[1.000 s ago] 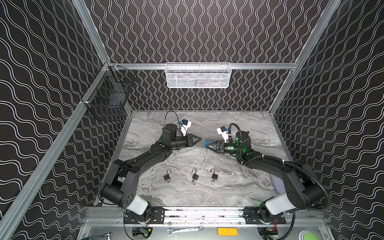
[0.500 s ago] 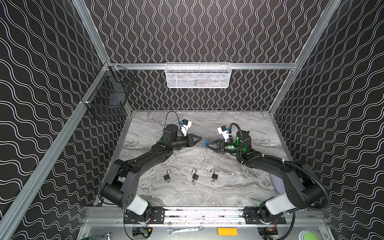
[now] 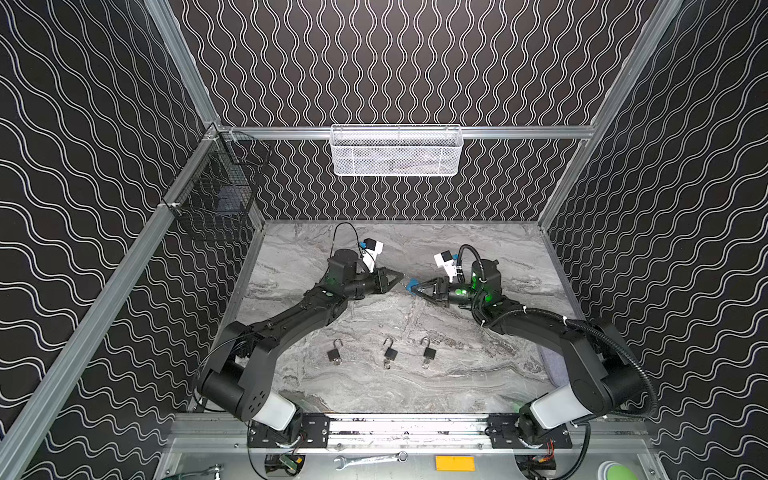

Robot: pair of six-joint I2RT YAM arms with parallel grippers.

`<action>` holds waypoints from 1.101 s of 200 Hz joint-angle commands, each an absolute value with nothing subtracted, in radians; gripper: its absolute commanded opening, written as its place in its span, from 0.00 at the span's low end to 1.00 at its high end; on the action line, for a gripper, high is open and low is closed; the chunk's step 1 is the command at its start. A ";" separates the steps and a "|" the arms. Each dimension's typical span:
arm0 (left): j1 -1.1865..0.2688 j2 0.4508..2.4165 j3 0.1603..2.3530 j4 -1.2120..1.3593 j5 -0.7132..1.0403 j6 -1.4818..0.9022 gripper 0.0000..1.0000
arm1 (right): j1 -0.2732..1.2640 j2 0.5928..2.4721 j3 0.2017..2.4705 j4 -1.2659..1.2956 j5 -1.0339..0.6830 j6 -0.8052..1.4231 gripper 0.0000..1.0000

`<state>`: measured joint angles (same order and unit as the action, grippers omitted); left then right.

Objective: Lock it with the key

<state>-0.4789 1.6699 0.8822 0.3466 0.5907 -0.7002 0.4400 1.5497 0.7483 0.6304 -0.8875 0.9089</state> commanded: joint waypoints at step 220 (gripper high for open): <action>-0.532 1.677 0.902 0.234 0.689 -0.638 0.00 | 0.413 1.616 0.805 0.848 -0.908 0.981 0.08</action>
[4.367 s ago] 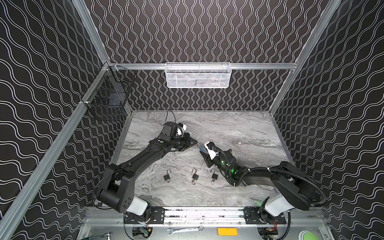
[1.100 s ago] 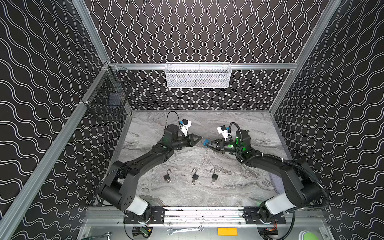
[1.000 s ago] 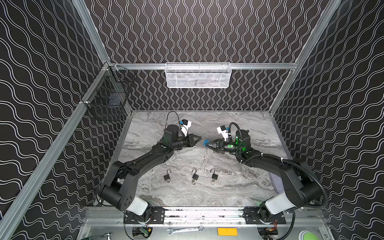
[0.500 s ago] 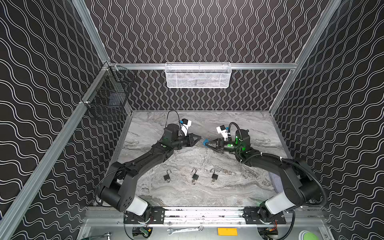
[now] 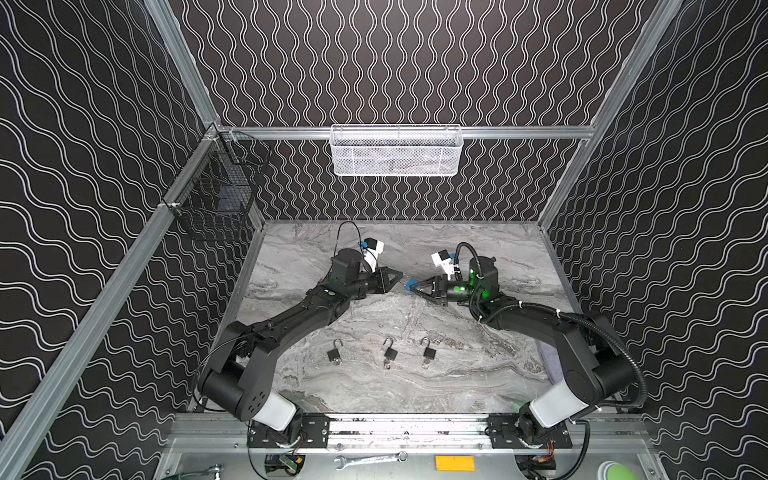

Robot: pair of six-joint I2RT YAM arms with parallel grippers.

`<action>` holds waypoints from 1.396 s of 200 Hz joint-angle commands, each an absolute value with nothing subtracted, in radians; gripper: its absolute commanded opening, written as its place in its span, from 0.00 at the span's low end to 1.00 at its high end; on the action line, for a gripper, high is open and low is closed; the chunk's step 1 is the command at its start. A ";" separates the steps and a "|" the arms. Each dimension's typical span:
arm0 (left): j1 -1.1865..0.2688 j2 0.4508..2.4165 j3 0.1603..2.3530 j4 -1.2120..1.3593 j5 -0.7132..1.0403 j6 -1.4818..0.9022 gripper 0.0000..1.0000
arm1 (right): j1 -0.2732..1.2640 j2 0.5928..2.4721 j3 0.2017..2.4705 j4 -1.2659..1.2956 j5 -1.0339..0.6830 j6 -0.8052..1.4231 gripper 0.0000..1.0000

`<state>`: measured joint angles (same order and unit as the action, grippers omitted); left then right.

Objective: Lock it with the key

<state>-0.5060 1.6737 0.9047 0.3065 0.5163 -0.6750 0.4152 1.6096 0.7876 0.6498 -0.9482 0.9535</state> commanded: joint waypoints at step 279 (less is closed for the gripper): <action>-0.563 1.648 0.904 0.256 0.731 -0.681 0.00 | 0.391 1.651 0.824 0.807 -0.894 0.950 0.04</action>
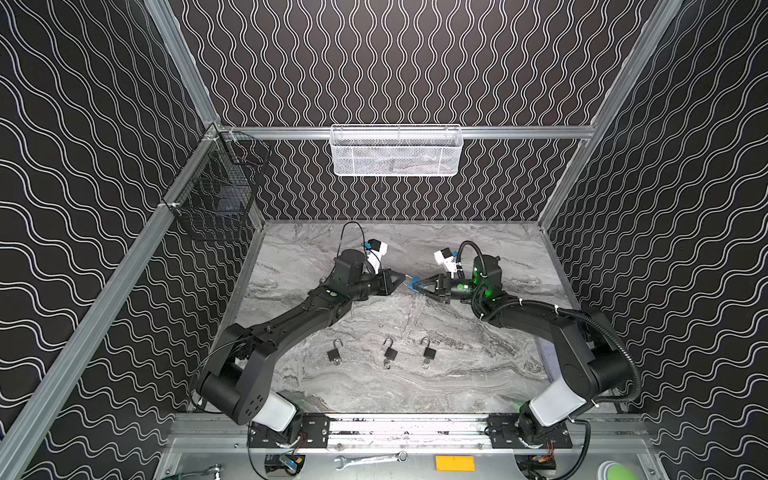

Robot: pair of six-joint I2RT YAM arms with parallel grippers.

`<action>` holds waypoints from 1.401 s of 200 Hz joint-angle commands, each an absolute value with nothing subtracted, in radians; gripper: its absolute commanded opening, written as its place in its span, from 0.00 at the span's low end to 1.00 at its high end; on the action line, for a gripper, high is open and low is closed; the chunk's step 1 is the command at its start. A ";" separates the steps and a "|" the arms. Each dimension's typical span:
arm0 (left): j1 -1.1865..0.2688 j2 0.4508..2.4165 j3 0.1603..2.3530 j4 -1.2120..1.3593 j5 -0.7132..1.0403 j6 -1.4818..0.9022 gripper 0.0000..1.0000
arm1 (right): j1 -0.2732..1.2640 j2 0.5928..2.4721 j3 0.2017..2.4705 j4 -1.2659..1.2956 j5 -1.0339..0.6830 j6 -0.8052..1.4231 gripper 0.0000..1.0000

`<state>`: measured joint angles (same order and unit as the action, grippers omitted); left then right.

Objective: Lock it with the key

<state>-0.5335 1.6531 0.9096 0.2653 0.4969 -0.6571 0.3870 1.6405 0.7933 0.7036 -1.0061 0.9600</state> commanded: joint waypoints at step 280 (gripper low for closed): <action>-0.496 1.699 0.969 0.292 0.674 -0.731 0.37 | 0.370 1.631 0.764 0.832 -0.922 0.936 0.03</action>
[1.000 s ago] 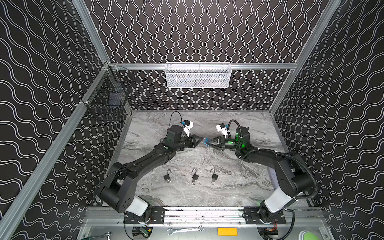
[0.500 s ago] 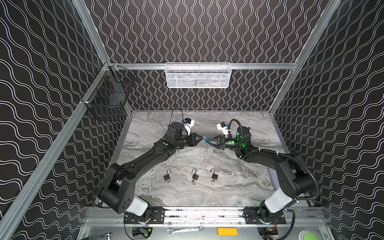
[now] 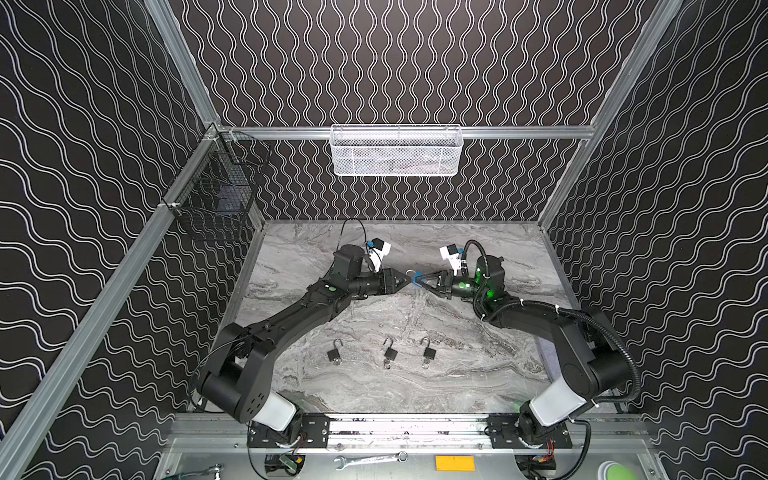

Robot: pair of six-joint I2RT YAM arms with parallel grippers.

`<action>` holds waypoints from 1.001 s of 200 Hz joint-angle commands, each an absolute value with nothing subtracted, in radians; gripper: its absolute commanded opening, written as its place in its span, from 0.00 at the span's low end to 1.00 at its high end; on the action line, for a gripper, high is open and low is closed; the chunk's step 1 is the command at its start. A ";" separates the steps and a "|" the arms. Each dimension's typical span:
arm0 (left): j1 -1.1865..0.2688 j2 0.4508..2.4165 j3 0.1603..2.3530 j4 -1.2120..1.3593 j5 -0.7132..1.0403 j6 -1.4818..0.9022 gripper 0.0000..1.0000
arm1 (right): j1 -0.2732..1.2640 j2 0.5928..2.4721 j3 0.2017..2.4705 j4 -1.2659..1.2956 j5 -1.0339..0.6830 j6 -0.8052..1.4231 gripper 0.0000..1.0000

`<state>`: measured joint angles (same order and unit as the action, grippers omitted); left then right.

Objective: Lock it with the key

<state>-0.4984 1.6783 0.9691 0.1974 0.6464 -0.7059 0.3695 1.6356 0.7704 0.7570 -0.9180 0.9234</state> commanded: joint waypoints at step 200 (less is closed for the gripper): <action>-0.489 1.856 0.936 0.651 0.711 -0.929 0.15 | 0.370 1.640 0.739 0.953 -0.962 1.011 0.03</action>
<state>-0.4908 1.8431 0.9401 0.5621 0.6994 -0.8974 0.3656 1.6352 0.7311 0.8593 -0.9176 1.0027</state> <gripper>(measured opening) 0.208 0.173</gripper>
